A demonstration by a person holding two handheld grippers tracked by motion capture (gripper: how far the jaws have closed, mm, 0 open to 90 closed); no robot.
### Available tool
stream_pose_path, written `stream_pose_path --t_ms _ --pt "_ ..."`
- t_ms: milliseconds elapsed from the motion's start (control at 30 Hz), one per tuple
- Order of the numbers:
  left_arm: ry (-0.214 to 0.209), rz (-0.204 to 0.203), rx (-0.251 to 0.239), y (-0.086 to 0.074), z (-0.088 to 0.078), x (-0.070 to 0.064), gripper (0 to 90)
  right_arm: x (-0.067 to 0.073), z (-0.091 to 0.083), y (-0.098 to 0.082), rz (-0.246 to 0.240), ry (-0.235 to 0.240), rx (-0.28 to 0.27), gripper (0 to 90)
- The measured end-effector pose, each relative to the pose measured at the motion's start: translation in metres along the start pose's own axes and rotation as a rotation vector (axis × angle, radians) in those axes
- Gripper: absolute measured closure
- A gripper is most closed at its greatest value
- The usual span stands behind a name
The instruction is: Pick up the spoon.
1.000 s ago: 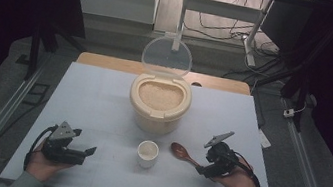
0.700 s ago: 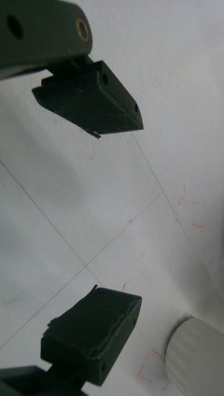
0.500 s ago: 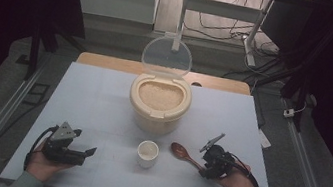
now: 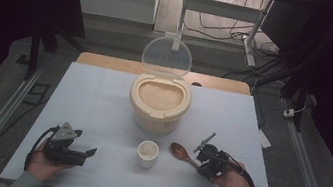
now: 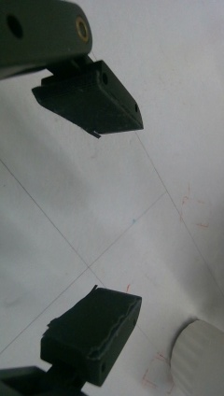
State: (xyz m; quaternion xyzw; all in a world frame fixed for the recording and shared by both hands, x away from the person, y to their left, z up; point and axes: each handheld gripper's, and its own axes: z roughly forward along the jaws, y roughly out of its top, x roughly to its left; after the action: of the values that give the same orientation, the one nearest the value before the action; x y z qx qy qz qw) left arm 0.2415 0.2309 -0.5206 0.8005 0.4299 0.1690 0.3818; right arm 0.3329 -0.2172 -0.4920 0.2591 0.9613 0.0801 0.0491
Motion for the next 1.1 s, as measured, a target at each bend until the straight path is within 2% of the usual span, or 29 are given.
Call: stream_pose_path --t_ms 433,467,800,867,1067,1100 --pt "0.003 0.001 0.002 -0.001 0.0 0.001 14.8 -0.005 -0.006 -0.007 0.022 0.017 -0.051 78.5" --pt "0.004 0.002 0.003 -0.001 0.0 0.001 14.8 -0.006 -0.01 -0.009 0.028 0.031 -0.07 78.5" --pt "0.004 0.002 0.007 -0.002 0.001 0.002 14.8 -0.007 -0.031 -0.018 0.022 0.049 -0.161 78.4" --pt "0.003 0.001 0.006 -0.002 0.001 0.002 14.9 -0.006 -0.038 -0.021 0.016 0.066 -0.192 78.5" --pt "0.005 0.003 0.012 -0.002 0.002 0.002 14.7 -0.003 -0.051 -0.023 -0.008 0.078 -0.243 78.4" --pt "0.007 0.002 0.012 -0.002 0.002 0.002 14.4 -0.001 -0.057 -0.024 -0.015 0.091 -0.266 78.4"
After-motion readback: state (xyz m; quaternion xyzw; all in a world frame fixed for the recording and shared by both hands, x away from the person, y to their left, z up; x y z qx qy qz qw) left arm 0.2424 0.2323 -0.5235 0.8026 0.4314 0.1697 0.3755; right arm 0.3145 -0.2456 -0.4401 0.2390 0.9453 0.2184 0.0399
